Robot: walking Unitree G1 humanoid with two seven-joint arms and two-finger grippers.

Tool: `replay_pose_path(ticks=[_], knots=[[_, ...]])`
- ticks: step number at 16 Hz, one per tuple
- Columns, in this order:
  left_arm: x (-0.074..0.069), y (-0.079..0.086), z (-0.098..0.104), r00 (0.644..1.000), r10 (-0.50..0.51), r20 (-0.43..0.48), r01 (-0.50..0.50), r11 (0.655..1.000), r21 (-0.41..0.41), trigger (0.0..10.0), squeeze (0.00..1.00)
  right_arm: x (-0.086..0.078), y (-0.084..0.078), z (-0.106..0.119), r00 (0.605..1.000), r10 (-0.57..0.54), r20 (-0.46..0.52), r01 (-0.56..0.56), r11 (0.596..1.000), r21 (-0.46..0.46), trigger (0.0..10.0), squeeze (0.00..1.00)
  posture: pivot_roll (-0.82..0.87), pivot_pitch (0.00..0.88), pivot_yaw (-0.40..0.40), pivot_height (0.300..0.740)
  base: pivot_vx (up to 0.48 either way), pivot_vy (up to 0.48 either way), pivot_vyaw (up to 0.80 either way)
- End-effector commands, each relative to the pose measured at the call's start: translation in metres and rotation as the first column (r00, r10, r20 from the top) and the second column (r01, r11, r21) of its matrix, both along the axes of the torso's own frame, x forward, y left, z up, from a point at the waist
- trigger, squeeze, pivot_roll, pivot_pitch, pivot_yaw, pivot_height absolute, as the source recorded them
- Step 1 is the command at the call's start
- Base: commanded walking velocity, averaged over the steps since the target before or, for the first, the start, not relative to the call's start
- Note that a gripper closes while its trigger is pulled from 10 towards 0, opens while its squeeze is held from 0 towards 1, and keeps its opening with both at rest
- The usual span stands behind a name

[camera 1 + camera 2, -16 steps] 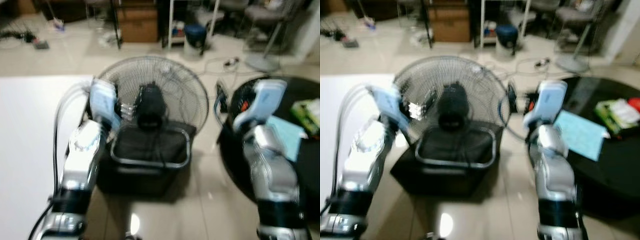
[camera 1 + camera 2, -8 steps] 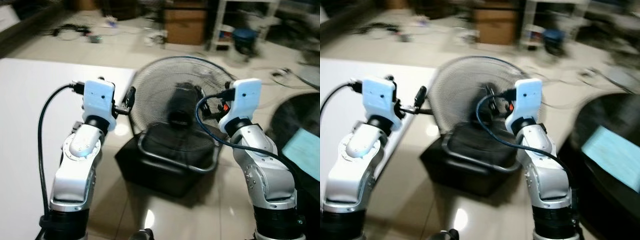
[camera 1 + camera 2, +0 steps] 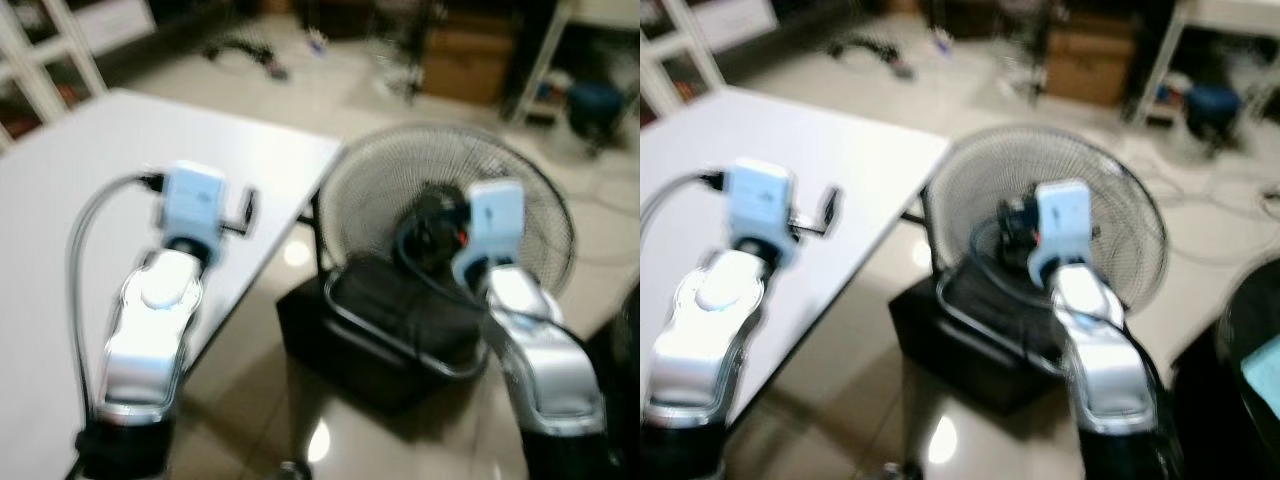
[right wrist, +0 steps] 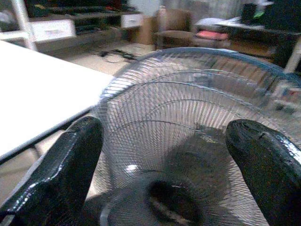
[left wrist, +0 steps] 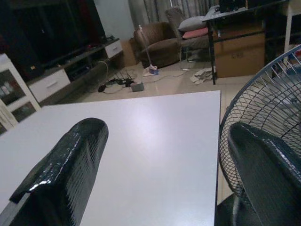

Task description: Setting the table

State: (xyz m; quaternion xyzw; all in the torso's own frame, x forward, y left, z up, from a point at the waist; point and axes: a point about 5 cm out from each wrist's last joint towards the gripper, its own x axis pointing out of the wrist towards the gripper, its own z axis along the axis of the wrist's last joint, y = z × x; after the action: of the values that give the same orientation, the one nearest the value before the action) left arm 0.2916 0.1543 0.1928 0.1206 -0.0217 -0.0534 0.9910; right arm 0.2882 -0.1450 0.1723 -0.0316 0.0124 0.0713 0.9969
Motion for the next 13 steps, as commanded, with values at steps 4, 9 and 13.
replay_pose_path(ticks=[4, 9, 13], knots=[[-0.007, 0.013, -0.021, 0.995, 0.041, -0.090, -0.048, 0.995, -0.083, 10.0, 0.00, -0.014, 0.013, 0.004, 0.995, 0.093, 0.030, -0.096, 0.990, 0.104, 10.0, 0.00, -0.05, 0.000, 0.036, 0.740, 0.000, 0.000, 0.80], [-0.012, 0.010, -0.018, 0.999, 0.012, -0.043, -0.013, 1.000, -0.019, 10.0, 0.00, -0.017, 0.006, -0.008, 0.992, 0.126, -0.020, -0.122, 0.981, 0.150, 10.0, 0.00, -0.03, 0.000, -0.001, 0.740, 0.000, 0.000, 0.80], [-0.010, 0.003, -0.011, 1.000, -0.029, -0.001, 0.029, 0.999, 0.041, 10.0, 0.00, -0.022, 0.005, -0.013, 0.971, 0.234, -0.052, -0.227, 0.967, 0.118, 10.0, 0.00, -0.01, 0.000, -0.008, 0.740, 0.000, 0.000, 0.80]])
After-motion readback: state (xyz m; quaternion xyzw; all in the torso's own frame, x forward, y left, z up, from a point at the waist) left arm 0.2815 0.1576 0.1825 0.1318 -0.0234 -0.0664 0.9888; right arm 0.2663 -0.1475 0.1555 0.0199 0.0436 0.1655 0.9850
